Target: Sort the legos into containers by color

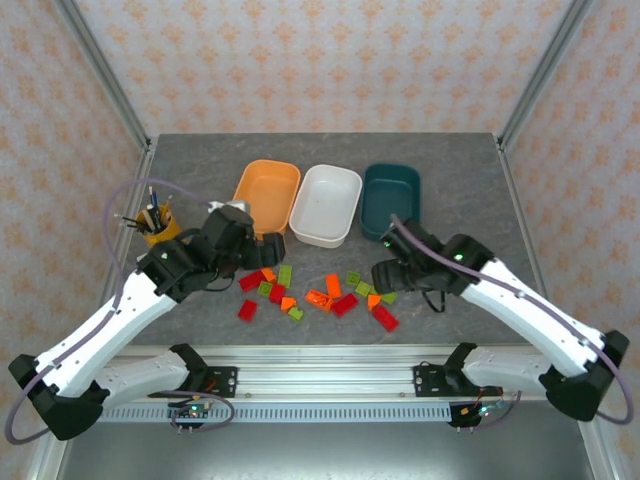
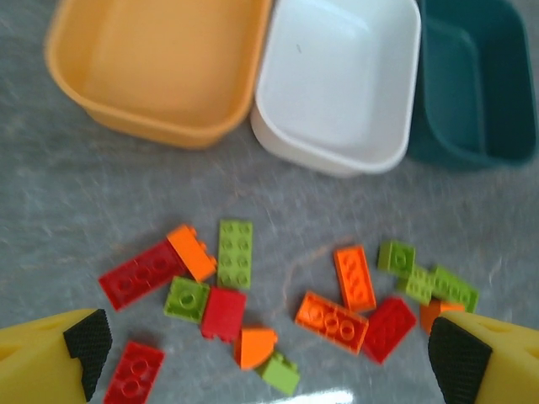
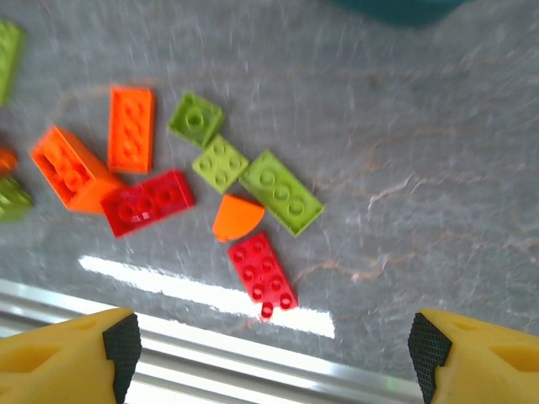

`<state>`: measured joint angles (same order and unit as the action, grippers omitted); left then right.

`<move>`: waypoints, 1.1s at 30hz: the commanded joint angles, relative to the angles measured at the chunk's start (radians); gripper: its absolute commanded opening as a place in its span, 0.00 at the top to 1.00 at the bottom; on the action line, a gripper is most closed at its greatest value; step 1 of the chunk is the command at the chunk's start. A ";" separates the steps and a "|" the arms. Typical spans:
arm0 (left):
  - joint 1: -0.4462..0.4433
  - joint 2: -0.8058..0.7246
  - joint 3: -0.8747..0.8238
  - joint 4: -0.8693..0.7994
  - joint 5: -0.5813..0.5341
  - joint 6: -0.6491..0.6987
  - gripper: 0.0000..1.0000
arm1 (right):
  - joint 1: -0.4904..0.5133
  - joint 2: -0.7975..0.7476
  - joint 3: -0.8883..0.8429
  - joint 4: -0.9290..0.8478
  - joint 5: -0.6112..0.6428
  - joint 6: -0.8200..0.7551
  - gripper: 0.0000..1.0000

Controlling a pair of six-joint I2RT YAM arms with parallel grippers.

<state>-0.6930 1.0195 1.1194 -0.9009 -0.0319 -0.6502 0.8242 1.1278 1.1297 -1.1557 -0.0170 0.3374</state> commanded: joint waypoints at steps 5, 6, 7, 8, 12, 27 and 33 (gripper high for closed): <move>-0.134 -0.039 -0.112 0.026 0.009 -0.068 0.01 | 0.065 0.171 -0.093 0.018 -0.057 0.060 0.15; -0.148 -0.040 -0.118 0.031 0.005 -0.077 0.01 | 0.067 0.194 -0.105 0.025 -0.064 0.063 0.15; -0.159 -0.041 -0.122 0.036 0.002 -0.083 0.00 | 0.068 0.209 -0.116 0.032 -0.070 0.065 0.15; -0.169 -0.042 -0.126 0.040 0.001 -0.089 0.01 | 0.067 0.228 -0.126 0.042 -0.079 0.063 0.15; -0.192 -0.048 -0.148 0.052 0.004 -0.104 0.01 | 0.069 0.295 -0.162 0.070 -0.076 0.063 0.16; -0.202 -0.100 -0.193 0.059 0.012 -0.135 0.01 | 0.031 0.513 -0.201 0.219 -0.127 0.049 0.33; -0.203 -0.114 -0.202 0.063 0.018 -0.149 0.00 | -0.020 0.526 -0.217 0.244 -0.170 0.016 0.42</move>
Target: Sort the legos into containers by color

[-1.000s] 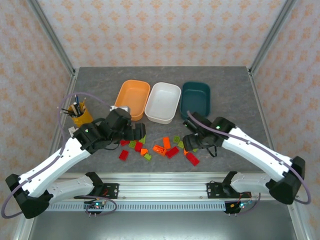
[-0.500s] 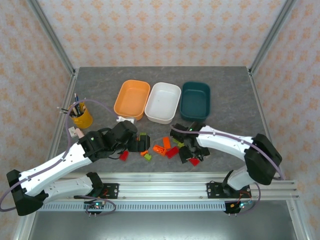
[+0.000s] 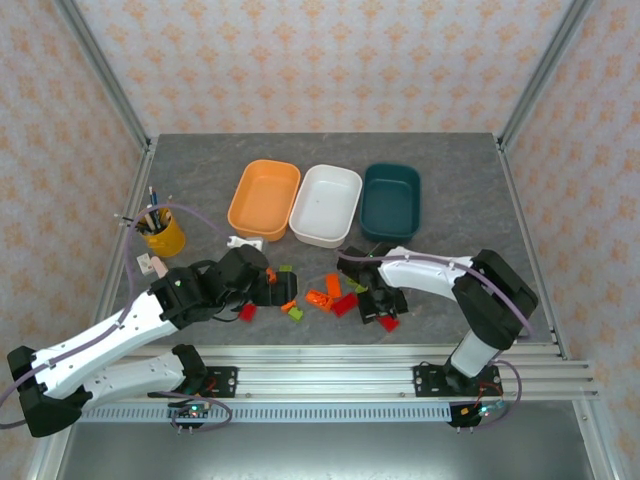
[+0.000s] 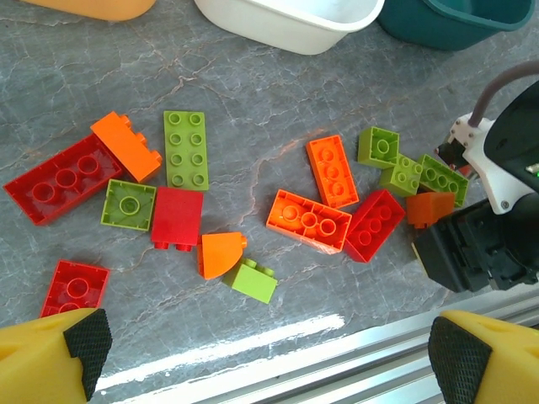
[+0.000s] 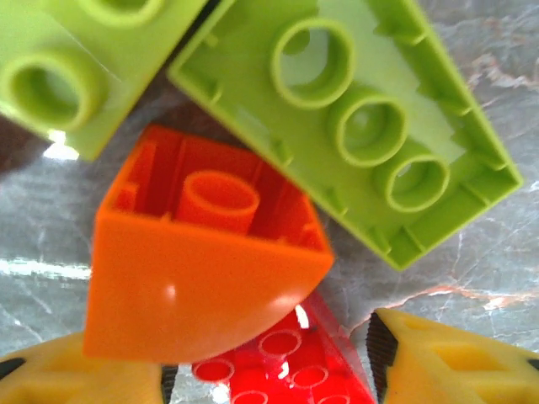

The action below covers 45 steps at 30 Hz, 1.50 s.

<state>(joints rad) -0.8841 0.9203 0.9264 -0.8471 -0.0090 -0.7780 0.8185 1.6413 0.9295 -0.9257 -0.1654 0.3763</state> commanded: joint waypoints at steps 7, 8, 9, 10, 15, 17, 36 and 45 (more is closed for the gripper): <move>-0.012 -0.012 -0.006 0.011 -0.009 -0.024 0.00 | -0.019 0.014 -0.038 0.030 -0.062 -0.037 0.54; -0.012 -0.011 -0.006 0.011 -0.009 -0.025 0.00 | -0.019 0.012 -0.042 0.031 -0.062 -0.036 0.55; -0.013 -0.009 -0.006 0.013 -0.009 -0.026 0.01 | -0.019 0.013 -0.046 0.034 -0.062 -0.037 0.57; -0.013 -0.009 -0.006 0.016 -0.009 -0.027 0.00 | -0.020 0.014 -0.047 0.036 -0.061 -0.035 0.58; -0.015 -0.003 -0.006 0.024 -0.011 -0.030 0.01 | -0.020 0.004 -0.044 0.037 -0.043 -0.036 0.66; -0.018 0.000 -0.005 0.025 -0.013 -0.032 0.01 | -0.019 -0.016 -0.038 0.030 -0.036 -0.039 0.69; 0.059 0.210 0.276 0.007 -0.046 -0.100 0.00 | -0.232 -0.175 0.502 -0.204 0.112 -0.069 0.74; 0.275 0.409 0.455 0.008 0.061 -0.070 0.00 | -0.461 0.190 0.760 -0.077 0.081 -0.120 0.74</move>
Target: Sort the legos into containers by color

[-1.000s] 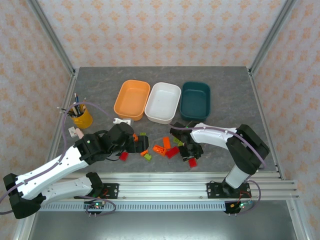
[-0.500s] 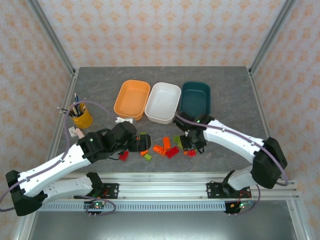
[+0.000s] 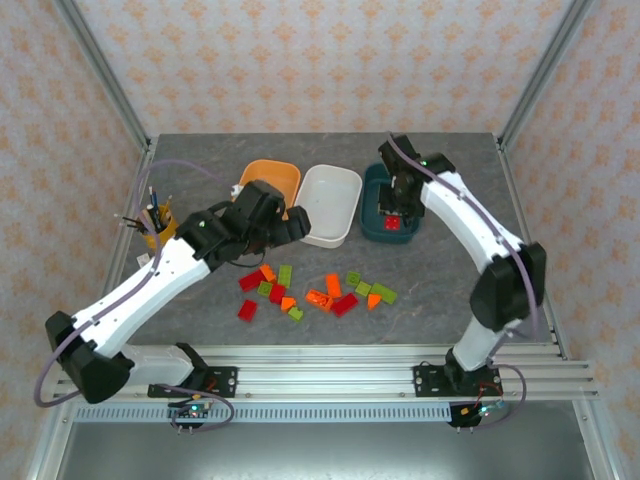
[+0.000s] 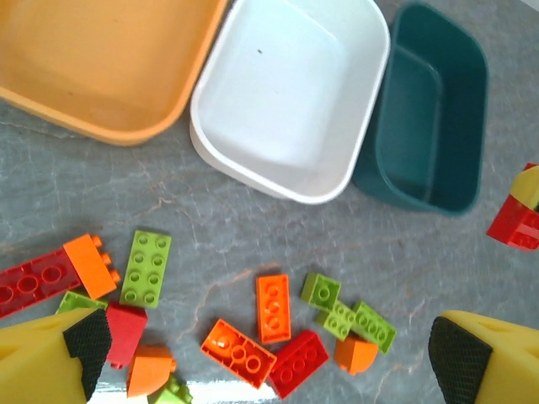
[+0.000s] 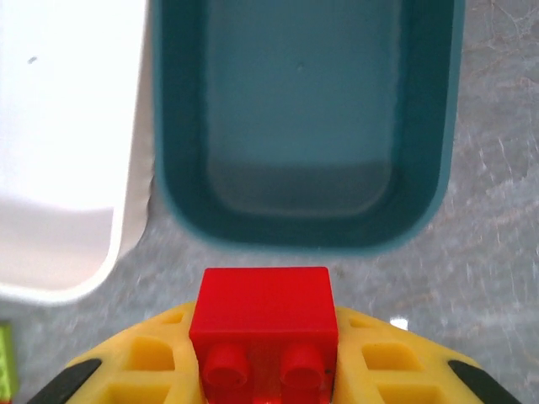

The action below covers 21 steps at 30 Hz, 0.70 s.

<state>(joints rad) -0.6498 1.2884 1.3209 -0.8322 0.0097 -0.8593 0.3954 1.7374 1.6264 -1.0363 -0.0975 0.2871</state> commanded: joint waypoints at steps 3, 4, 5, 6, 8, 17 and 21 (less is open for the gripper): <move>0.077 0.103 0.113 -0.006 0.067 0.033 0.00 | -0.078 0.241 0.157 0.042 0.000 -0.040 0.74; 0.086 0.123 0.128 -0.006 0.073 0.038 0.00 | -0.088 0.282 0.186 0.039 -0.008 -0.039 0.74; 0.094 0.141 0.143 -0.005 0.082 0.041 0.00 | -0.100 0.327 0.216 0.035 -0.015 -0.038 0.74; 0.097 0.157 0.153 -0.003 0.090 0.045 0.00 | -0.108 0.360 0.236 0.032 -0.018 -0.037 0.74; 0.102 0.187 0.176 -0.004 0.101 0.049 0.00 | -0.126 0.427 0.284 0.027 -0.034 -0.031 0.73; 0.104 0.233 0.191 -0.027 0.098 0.033 0.00 | -0.147 0.585 0.420 -0.030 -0.059 -0.039 0.55; 0.104 0.223 0.180 -0.042 0.093 0.027 0.00 | -0.148 0.550 0.429 -0.030 -0.056 -0.043 0.43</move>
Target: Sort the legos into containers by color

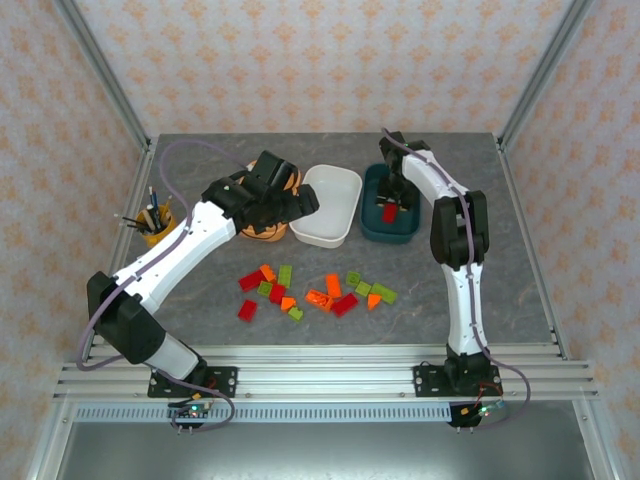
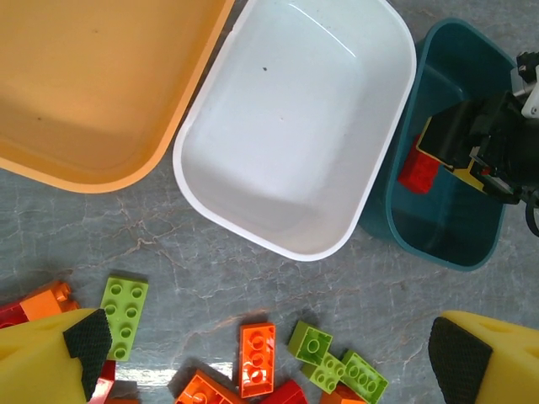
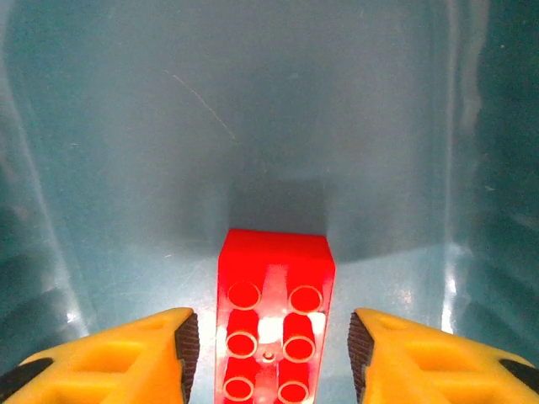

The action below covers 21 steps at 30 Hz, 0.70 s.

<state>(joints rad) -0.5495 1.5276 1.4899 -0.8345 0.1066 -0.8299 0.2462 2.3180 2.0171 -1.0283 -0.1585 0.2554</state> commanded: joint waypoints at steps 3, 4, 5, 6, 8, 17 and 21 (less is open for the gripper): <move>0.004 -0.031 -0.001 -0.053 -0.012 -0.013 0.00 | 0.002 -0.083 0.058 -0.055 0.021 -0.018 0.40; 0.004 -0.037 -0.005 -0.061 -0.013 -0.016 0.00 | 0.001 -0.117 0.066 -0.061 0.023 -0.019 0.40; 0.003 -0.044 -0.011 -0.069 -0.012 -0.021 0.00 | 0.001 -0.146 0.068 -0.061 0.024 -0.019 0.40; 0.002 -0.053 -0.020 -0.078 -0.012 -0.024 0.01 | 0.004 -0.180 0.068 -0.061 0.024 -0.018 0.41; 0.003 -0.082 -0.051 -0.098 -0.012 -0.038 0.01 | 0.013 -0.271 0.060 -0.058 0.023 -0.017 0.41; -0.024 -0.239 -0.251 -0.143 0.002 -0.105 0.03 | 0.140 -0.658 -0.185 -0.039 0.010 -0.027 0.42; -0.069 -0.278 -0.344 -0.141 0.004 -0.127 0.05 | 0.220 -0.859 -0.406 0.008 -0.052 -0.004 0.42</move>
<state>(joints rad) -0.5877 1.2678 1.1946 -0.9367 0.1139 -0.9207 0.4332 1.5108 1.7412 -1.0180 -0.1768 0.2428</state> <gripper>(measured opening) 0.958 0.585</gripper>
